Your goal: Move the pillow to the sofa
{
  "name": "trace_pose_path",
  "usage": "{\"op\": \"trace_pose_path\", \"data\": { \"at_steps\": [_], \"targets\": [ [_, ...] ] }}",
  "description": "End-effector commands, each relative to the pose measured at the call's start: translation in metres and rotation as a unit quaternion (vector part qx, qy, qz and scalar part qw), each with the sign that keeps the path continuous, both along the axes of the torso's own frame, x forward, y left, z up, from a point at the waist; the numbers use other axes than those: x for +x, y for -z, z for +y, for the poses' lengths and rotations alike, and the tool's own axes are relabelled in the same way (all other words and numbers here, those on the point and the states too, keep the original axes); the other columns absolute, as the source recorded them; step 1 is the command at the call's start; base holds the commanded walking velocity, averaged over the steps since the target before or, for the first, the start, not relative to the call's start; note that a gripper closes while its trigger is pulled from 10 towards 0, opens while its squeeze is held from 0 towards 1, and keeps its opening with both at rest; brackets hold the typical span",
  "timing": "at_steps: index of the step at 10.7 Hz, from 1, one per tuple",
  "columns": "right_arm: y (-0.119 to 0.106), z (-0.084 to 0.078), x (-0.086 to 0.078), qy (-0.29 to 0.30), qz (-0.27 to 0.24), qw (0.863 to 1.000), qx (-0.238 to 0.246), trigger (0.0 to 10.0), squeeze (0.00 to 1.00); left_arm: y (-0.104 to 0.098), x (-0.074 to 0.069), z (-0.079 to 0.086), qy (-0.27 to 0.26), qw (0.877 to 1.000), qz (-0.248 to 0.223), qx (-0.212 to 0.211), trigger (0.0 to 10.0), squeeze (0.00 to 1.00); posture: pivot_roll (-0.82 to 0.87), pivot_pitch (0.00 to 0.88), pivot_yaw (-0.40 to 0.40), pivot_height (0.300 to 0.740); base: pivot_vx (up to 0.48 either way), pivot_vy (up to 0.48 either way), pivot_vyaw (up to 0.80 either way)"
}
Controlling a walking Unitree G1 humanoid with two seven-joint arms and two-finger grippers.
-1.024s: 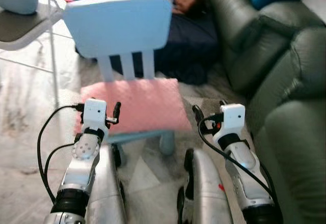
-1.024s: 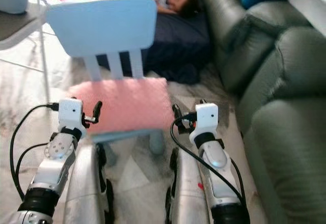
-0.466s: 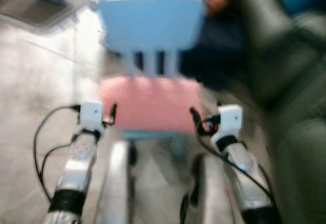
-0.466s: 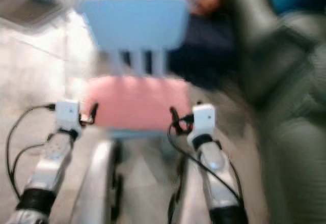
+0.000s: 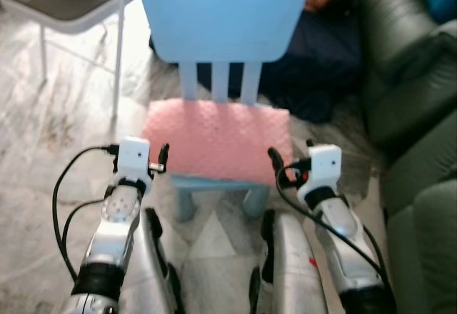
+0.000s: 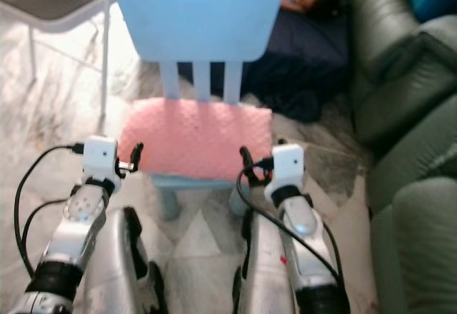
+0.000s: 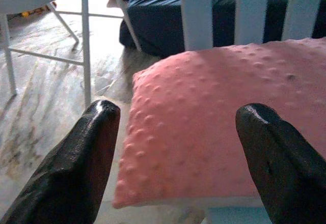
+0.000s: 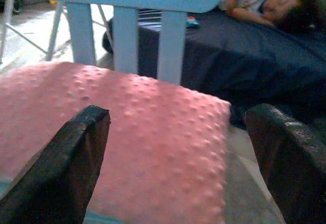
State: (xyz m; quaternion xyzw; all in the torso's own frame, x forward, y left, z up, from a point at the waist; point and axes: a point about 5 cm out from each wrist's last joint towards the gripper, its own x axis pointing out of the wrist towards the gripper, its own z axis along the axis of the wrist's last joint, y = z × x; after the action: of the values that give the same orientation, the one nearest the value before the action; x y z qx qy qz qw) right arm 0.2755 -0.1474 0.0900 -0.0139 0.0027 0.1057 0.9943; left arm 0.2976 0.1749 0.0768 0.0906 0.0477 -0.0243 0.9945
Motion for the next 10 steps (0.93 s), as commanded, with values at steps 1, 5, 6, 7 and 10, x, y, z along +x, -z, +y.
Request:
{"op": "trace_pose_path", "data": {
  "at_steps": [1,5,6,7,10],
  "targets": [
    [0.0018,-0.0021,-0.0017,0.004,0.003,1.0,-0.001,10.0,0.0,0.003,-0.0014,-0.0018,0.003,1.0,0.007,0.0,10.0,0.0,-0.1,0.17,-0.045,0.499,0.0,0.0,0.0],
    [0.0017,-0.0064,0.0009,0.017,0.004,1.0,-0.01,10.0,0.0,0.0029,-0.0013,-0.0096,0.028,1.0,0.002,-0.007,10.0,0.0,-0.1,0.165,-0.05,0.499,0.153,0.0,0.0],
    [0.0018,-0.0058,0.0014,0.016,0.004,1.0,-0.011,10.0,0.0,0.0026,-0.0012,-0.0102,0.028,1.0,0.001,-0.01,10.0,0.0,-0.1,0.164,-0.051,0.499,0.42,0.0,0.0],
    [0.0022,-0.0056,0.0015,0.016,0.004,1.0,-0.013,10.0,0.0,0.0027,-0.0013,-0.0101,0.028,1.0,0.001,-0.01,10.0,0.0,-0.1,0.164,-0.052,0.499,0.416,0.0,0.0],
    [0.004,-0.0053,0.001,0.012,0.008,1.0,-0.016,10.0,0.0,0.0039,-0.0019,-0.0103,0.025,1.0,0.003,-0.011,10.0,0.0,-0.1,0.164,-0.057,0.499,0.376,0.0,0.0]
  ]
}}
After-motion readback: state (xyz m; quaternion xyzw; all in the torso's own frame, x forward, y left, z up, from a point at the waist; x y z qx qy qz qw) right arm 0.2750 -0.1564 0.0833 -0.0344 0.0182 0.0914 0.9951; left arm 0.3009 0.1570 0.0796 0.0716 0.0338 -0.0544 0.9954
